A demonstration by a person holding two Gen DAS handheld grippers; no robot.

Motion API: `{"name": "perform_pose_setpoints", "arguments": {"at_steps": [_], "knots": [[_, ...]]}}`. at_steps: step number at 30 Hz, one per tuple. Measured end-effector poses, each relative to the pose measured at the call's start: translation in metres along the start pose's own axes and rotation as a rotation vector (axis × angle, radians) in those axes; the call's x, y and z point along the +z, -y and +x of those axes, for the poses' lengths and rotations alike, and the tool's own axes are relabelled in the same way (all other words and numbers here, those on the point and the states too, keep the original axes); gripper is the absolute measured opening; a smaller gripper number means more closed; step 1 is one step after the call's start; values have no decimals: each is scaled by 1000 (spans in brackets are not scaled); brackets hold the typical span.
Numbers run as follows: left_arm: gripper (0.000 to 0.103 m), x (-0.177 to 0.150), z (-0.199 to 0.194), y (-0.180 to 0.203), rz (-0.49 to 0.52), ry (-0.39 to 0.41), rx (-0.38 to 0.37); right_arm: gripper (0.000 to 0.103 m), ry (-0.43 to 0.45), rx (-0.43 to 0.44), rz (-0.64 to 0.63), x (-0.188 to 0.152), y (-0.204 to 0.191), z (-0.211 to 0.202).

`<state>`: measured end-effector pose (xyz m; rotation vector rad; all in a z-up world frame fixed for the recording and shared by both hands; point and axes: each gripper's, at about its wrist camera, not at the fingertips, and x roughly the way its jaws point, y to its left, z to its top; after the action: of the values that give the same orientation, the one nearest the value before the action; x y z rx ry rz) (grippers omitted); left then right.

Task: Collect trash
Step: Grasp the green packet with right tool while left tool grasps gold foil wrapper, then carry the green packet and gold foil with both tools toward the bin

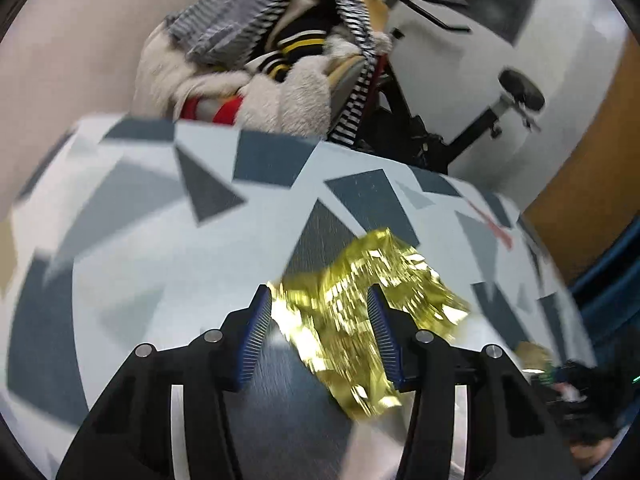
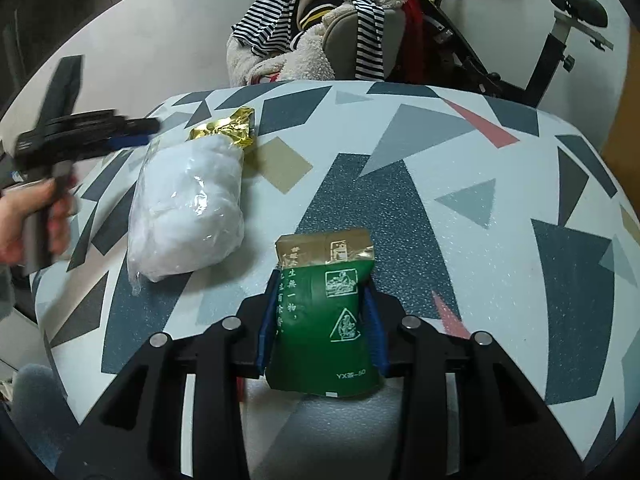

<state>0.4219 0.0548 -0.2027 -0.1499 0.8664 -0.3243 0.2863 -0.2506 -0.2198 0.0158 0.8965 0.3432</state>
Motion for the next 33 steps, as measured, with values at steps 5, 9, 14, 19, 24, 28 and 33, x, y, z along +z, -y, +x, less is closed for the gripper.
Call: {"name": "perform_pose_setpoints", "arguments": {"at_steps": [5, 9, 14, 19, 24, 28, 33], "knots": [[48, 17, 29, 15, 153, -18, 11, 39, -5, 27, 21, 0, 5, -1], [50, 26, 50, 15, 144, -45, -66, 39, -6, 34, 24, -1, 6, 1], [51, 17, 69, 8, 112, -112, -110, 39, -15, 40, 16, 0, 6, 4], [6, 12, 53, 1, 87, -118, -80, 39, -14, 35, 15, 0, 5, 5], [2, 1, 8, 6, 105, -64, -42, 39, -7, 26, 21, -1, 5, 4], [1, -11, -40, 10, 99, 10, 21, 39, 1, 12, 19, -1, 5, 4], [1, -27, -108, 16, 111, 100, 71, 39, 19, -37, -2, -2, -1, 1]]}}
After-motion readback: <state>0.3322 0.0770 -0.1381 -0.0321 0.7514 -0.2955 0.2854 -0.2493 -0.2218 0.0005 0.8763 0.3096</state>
